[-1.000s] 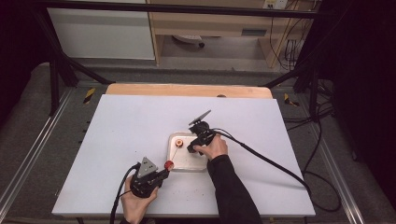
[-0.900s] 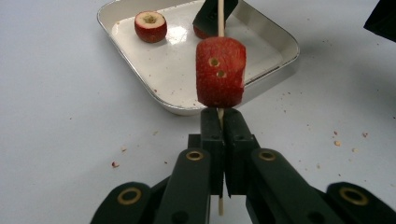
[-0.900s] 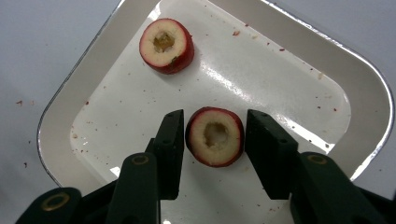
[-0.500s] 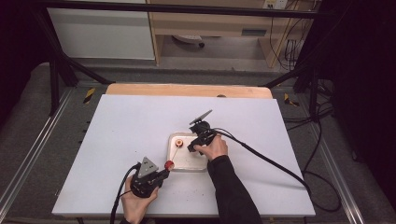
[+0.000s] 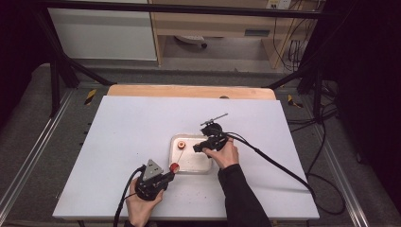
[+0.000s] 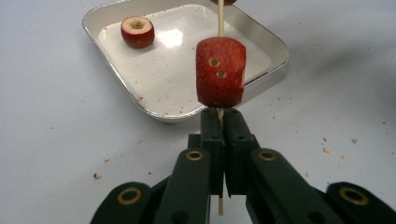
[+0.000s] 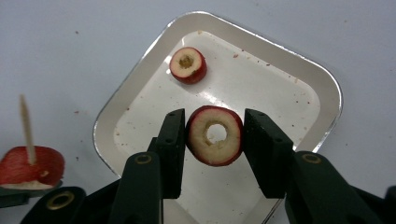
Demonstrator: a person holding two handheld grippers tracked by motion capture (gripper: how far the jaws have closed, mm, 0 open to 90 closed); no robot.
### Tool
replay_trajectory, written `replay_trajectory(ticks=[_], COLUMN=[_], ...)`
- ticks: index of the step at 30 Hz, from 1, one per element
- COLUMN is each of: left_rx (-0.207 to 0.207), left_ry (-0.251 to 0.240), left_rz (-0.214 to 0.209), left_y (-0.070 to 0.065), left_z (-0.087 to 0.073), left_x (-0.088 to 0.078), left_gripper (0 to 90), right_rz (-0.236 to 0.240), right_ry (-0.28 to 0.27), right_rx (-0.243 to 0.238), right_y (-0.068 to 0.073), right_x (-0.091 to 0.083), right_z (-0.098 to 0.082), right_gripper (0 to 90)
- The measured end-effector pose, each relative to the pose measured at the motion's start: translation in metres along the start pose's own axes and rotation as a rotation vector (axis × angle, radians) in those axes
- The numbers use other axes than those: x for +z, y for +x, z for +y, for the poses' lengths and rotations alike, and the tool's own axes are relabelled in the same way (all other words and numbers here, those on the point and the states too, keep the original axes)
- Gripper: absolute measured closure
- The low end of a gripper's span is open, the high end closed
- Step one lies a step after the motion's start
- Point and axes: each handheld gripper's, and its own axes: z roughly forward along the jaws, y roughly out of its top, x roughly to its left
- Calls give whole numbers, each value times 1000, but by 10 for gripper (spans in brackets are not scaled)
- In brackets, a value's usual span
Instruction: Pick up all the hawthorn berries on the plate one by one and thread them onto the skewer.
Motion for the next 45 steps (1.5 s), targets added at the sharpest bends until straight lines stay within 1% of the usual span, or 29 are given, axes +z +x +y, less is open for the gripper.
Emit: replay_trajectory(ticks=[6, 8, 12, 15, 22, 27, 29, 33, 35, 36, 39, 45], left_rx=[-1, -12, -18, -21, -31, -46, -43, -55, -67, -64, -71, -81], left_ry=[-6, -12, -12, -12, -20, -28, -27, -31, -33, -35, -36, -43], left_rz=[-10, -9, -9, -14, -28, -40, -38, -46, -57, -54, -61, -65], left_y=[-5, -7, -9, -11, -20, -25, -26, -27, -28, -28, -30, -32], left_z=[3, 4, 4, 6, 9, 11, 12, 12, 12, 12, 13, 15], left_x=[3, 4, 6, 7, 11, 13, 13, 14, 15, 15, 17, 18], left_gripper=[880, 881, 880, 880, 880, 880, 881, 880, 880, 881, 880, 881], right_rz=[61, 82, 122, 148, 202, 232, 235, 243, 250, 253, 268, 272], right_ry=[-139, -188, -290, -357, -477, -546, -571, -622, -642, -650, -665, -686], right_rx=[40, 53, 88, 110, 150, 175, 185, 200, 206, 207, 223, 229], right_y=[-7, -8, -11, -12, -8, -6, -5, -5, -5, -4, -3, -2], right_x=[-12, -15, -20, -24, -29, -31, -31, -33, -33, -34, -35, -37], right_z=[-17, -22, -32, -39, -47, -50, -51, -52, -52, -52, -51, -52], right_gripper=[605, 605, 605, 605, 605, 605, 605, 605, 605, 605, 605, 606])
